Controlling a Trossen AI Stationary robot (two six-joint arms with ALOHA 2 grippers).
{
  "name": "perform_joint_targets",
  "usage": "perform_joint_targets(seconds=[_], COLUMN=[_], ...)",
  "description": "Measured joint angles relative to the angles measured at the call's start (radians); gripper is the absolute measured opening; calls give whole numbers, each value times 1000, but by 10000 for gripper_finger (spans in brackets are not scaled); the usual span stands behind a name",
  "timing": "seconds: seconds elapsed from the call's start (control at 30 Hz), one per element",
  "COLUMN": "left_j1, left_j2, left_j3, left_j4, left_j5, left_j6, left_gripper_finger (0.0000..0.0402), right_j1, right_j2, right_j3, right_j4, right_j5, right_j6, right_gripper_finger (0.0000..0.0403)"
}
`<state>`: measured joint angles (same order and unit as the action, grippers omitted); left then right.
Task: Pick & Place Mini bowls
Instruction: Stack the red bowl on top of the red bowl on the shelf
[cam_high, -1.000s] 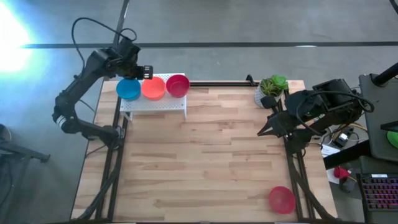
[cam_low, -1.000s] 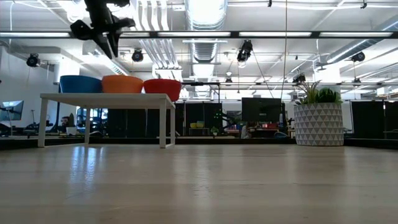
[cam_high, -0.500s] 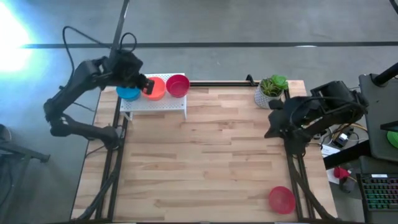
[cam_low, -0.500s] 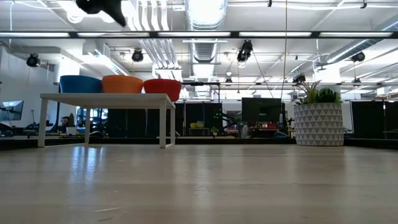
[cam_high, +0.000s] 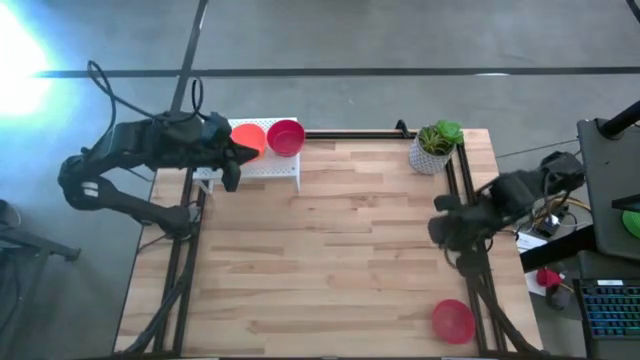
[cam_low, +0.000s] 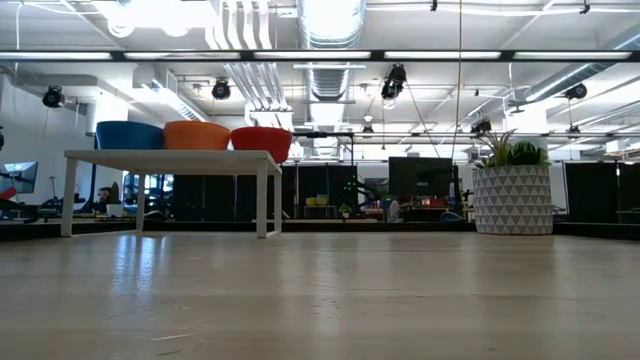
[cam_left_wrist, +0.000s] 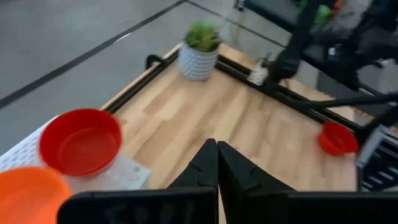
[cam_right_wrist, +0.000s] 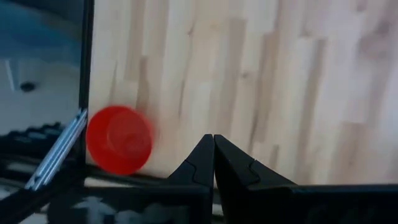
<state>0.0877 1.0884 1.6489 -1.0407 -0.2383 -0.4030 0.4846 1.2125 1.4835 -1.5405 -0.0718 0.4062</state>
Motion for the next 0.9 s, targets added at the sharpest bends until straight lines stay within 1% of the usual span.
perform_joint_targets(seconds=[0.17, 0.33, 0.47, 0.53, 0.63, 0.9], left_j1=[-66, -88, -89, -89, -89, -89], left_j2=[10, 13, 13, 13, 13, 13], left_j3=[0, 0, 0, 0, 0, 0], left_j4=[33, 44, 45, 45, 45, 46], left_j5=[2, 3, 2, 3, 3, 4], left_j6=[38, 40, 49, 55, 55, 54], left_gripper_finger=[0, 0, 0, 0, 0, 0], right_j1=[94, 165, 203, 218, 232, 258], right_j2=[3, 3, 3, 3, 3, 3], right_j3=[-121, -230, -312, -348, -404, -516], right_j4=[93, 242, 346, 380, 400, 419], right_j5=[-38, -42, -47, -85, -119, -123], right_j6=[88, 205, 229, 229, 245, 242], right_gripper_finger=[8, 8, 8, 8, 8, 9])
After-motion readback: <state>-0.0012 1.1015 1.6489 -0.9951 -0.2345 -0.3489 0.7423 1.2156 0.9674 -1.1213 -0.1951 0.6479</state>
